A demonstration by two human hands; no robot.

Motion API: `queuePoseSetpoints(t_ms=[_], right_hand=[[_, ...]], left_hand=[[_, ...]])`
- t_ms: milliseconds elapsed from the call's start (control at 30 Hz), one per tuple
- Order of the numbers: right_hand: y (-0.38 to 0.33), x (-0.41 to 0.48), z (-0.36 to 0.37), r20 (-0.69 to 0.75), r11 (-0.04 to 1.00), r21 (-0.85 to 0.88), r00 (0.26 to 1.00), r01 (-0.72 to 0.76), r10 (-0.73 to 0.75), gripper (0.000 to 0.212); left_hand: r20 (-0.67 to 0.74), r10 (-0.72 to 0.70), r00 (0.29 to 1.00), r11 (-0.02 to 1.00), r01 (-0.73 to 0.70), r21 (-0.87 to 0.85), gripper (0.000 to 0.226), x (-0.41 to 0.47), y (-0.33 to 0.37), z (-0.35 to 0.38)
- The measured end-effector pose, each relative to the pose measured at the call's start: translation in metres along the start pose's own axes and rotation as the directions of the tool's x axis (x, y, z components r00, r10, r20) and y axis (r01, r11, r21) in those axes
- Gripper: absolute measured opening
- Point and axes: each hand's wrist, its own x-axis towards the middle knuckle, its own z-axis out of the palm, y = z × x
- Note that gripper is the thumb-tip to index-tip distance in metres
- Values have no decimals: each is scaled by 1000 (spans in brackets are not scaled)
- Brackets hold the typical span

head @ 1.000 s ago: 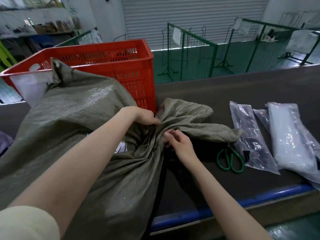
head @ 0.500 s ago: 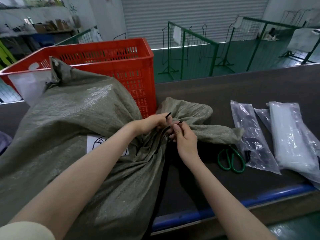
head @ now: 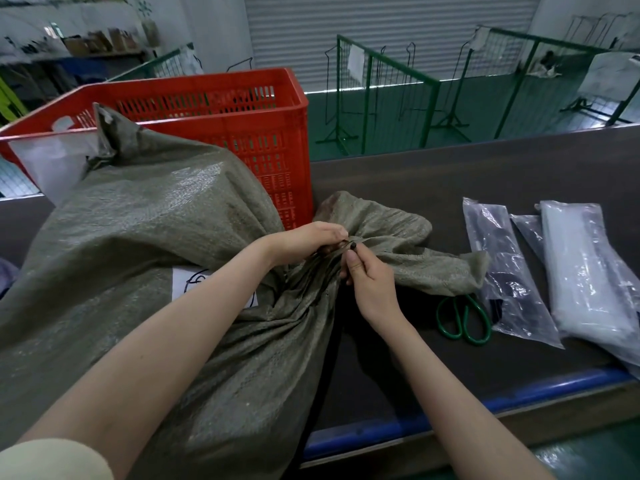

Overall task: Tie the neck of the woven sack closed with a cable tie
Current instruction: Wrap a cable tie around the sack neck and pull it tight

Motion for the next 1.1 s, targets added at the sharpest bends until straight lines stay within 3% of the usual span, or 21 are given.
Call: queuePoseSetpoints(t_ms=[733, 933, 1100], right_hand=[[0, 1, 4, 12, 998, -45, 999, -36, 36, 34], [1, 2, 5, 30, 995, -84, 998, -58, 61, 30], [-4, 4, 5, 40, 989, -134, 997, -62, 68, 32]], left_hand=[[-26, -10, 1000, 989, 14, 144, 29, 0, -6, -4], [-100, 0, 995, 995, 10, 99, 15, -2, -9, -8], [-69, 26, 997, 998, -22, 57, 18, -4, -14, -15]])
